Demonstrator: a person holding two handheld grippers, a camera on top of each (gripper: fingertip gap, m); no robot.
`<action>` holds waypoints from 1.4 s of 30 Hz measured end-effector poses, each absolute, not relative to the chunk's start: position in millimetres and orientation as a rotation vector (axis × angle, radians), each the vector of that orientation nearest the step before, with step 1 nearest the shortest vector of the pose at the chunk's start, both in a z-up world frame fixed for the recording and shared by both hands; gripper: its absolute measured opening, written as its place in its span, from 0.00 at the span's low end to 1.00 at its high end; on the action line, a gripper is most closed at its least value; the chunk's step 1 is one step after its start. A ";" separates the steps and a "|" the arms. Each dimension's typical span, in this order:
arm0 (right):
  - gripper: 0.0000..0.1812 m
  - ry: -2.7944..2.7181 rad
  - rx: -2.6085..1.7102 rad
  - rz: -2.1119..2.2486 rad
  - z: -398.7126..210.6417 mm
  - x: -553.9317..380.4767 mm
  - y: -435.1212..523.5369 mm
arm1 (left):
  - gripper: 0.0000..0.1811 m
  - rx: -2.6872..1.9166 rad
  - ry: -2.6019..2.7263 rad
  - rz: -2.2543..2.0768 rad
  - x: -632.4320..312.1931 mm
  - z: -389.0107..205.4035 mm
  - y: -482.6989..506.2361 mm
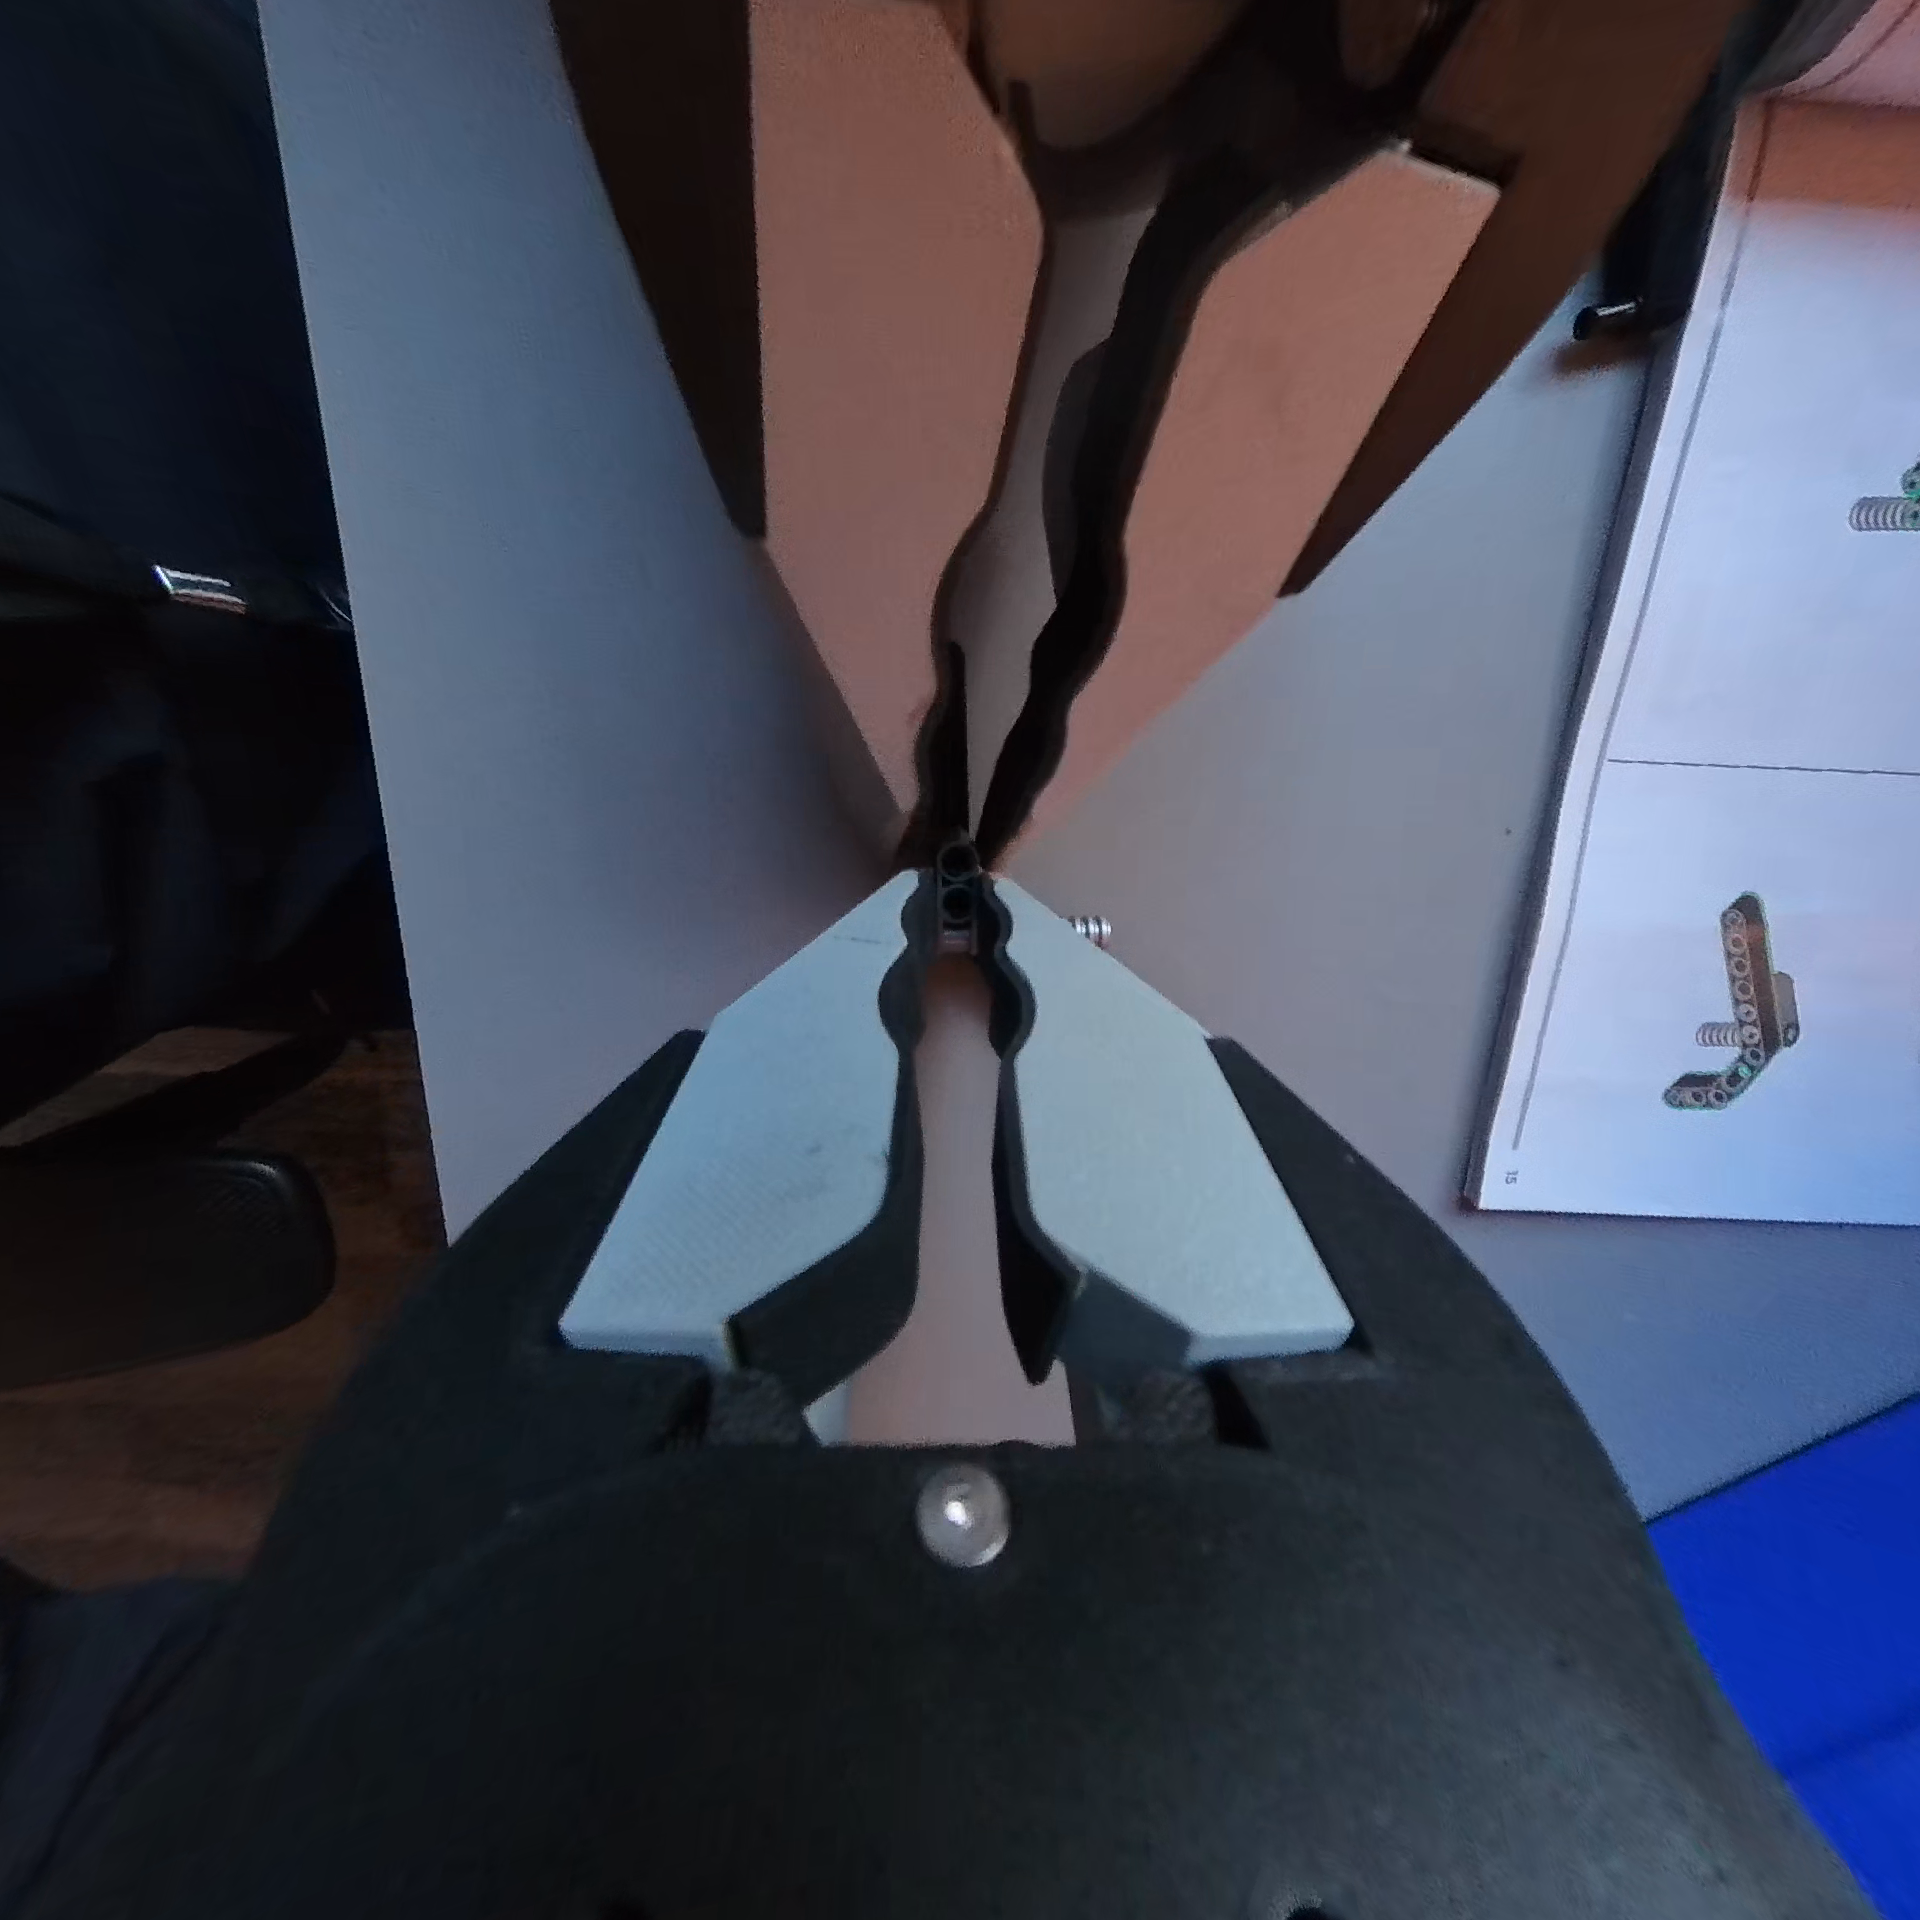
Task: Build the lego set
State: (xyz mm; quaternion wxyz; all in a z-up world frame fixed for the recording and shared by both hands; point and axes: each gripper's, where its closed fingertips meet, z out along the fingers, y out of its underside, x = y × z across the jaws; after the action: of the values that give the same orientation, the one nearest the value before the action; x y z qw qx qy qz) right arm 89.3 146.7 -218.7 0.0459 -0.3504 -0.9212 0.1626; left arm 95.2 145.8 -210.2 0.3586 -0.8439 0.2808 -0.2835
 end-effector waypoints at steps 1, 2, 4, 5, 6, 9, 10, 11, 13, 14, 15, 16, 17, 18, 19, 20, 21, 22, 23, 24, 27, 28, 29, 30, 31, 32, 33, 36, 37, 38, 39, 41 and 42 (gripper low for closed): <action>0.03 -2.813 -1.069 0.496 -218.7 89.3 146.6 | 0.05 -2.173 0.713 -0.738 94.5 -209.3 146.5; 0.03 -2.814 -1.069 0.495 -218.8 89.4 146.5 | 0.03 -2.176 0.707 -0.730 93.2 -210.0 147.7; 0.03 -2.816 -1.066 0.483 -219.0 89.5 146.8 | 0.03 -2.171 0.718 -0.723 93.5 -209.9 148.4; 0.03 -2.817 -1.062 0.475 -219.1 89.5 147.0 | 0.03 -2.169 0.723 -0.717 93.5 -210.0 148.6; 0.03 -2.816 -1.058 0.469 -219.3 89.4 147.2 | 0.02 -2.167 0.727 -0.711 93.4 -210.0 148.7; 0.03 -2.811 -1.046 0.472 -218.2 88.7 147.6 | 0.03 -2.170 0.742 -0.691 92.4 -211.5 148.1; 0.03 -2.807 -1.045 0.484 -216.8 88.9 148.1 | 0.02 -2.169 0.747 -0.682 92.3 -211.7 147.9; 0.03 -2.801 -1.052 0.506 -214.4 89.0 148.2 | 0.02 -2.169 0.752 -0.673 92.3 -212.1 147.6; 0.03 -2.788 -1.072 0.566 -208.5 89.1 147.6 | 0.02 -2.166 0.756 -0.663 92.5 -212.2 147.6; 0.02 -2.783 -1.081 0.581 -206.6 89.1 147.8 | 0.02 -2.166 0.757 -0.662 92.5 -212.2 147.7; 0.01 -2.783 -1.086 0.578 -206.5 89.3 148.6 | 0.02 -2.166 0.756 -0.663 92.5 -212.2 147.8; 0.01 -2.788 -1.084 0.563 -207.6 90.4 149.3 | 0.02 -2.167 0.754 -0.664 92.5 -212.2 147.9; 0.00 -2.793 -1.076 0.542 -209.3 91.2 150.1 | 0.02 -2.168 0.754 -0.664 92.5 -212.3 148.1; 0.00 -2.792 -1.064 0.529 -209.8 91.2 150.3 | 0.02 -2.168 0.754 -0.664 92.6 -212.4 148.1; 0.00 -2.790 -1.053 0.525 -209.7 90.8 149.6 | 0.03 -2.168 0.755 -0.664 92.7 -212.4 148.0; 0.00 -2.788 -1.048 0.519 -209.8 90.2 149.4 | 0.03 -2.168 0.756 -0.661 92.6 -212.4 148.0; 0.01 -2.787 -1.048 0.519 -210.0 89.5 148.9 | 0.03 -2.167 0.756 -0.660 92.6 -212.4 148.0; 0.01 -2.789 -1.049 0.519 -210.3 89.0 148.4 | 0.03 -2.168 0.756 -0.659 92.6 -212.5 148.0; 0.01 -2.792 -1.048 0.516 -210.5 88.8 148.3 | 0.03 -2.168 0.755 -0.657 92.5 -212.5 148.1; 0.01 -2.796 -1.044 0.511 -210.6 88.8 148.4 | 0.02 -2.169 0.752 -0.657 92.4 -212.6 148.2; 0.01 -2.804 -1.008 0.472 -210.7 89.2 149.0 | 0.02 -2.168 0.747 -0.642 92.6 -212.5 148.5; 0.01 -2.804 -0.999 0.459 -210.4 89.2 149.1 | 0.03 -2.166 0.749 -0.631 92.6 -212.6 148.7; 0.01 -2.804 -0.997 0.454 -210.4 89.2 149.2 | 0.03 -2.166 0.750 -0.624 92.6 -212.5 148.8; 0.01 -2.804 -0.999 0.457 -210.4 89.3 149.2 | 0.02 -2.167 0.747 -0.623 92.6 -212.5 148.8; 0.01 -2.806 -1.001 0.463 -210.6 89.4 149.4 | 0.02 -2.170 0.738 -0.629 92.6 -212.5 149.1; 0.02 -2.808 -1.001 0.469 -210.7 89.5 149.7 | 0.02 -2.173 0.729 -0.634 92.5 -212.6 149.2; 0.02 -2.811 -0.998 0.468 -210.9 89.5 150.1 | 0.02 -2.175 0.722 -0.637 92.3 -212.7 149.6; 0.03 -2.822 -0.954 0.446 -211.7 88.9 151.0 | 0.02 -2.181 0.707 -0.642 91.5 -212.9 150.5; 0.03 -2.827 -0.932 0.438 -212.1 88.5 151.5 | 0.02 -2.184 0.700 -0.647 91.2 -212.9 150.7; 0.02 -2.832 -0.914 0.430 -212.4 87.9 152.2 | 0.02 -2.186 0.695 -0.646 90.9 -213.0 151.0; 0.02 -2.840 -0.902 0.420 -212.4 87.6 152.6 | 0.02 -2.185 0.695 -0.638 90.6 -213.0 151.3; 0.02 -2.860 -0.883 0.394 -211.8 87.2 152.9 | 0.02 -2.177 0.701 -0.607 90.0 -212.9 151.7; 0.02 -2.868 -0.867 0.380 -211.3 87.3 152.9 | 0.02 -2.173 0.708 -0.591 90.1 -212.7 151.5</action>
State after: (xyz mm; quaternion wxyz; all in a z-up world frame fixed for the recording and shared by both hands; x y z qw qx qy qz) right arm 87.3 152.9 -211.3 0.0606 -0.2864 -0.9479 0.1257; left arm 90.1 151.5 -212.7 0.3808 -0.8512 0.2772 -0.2316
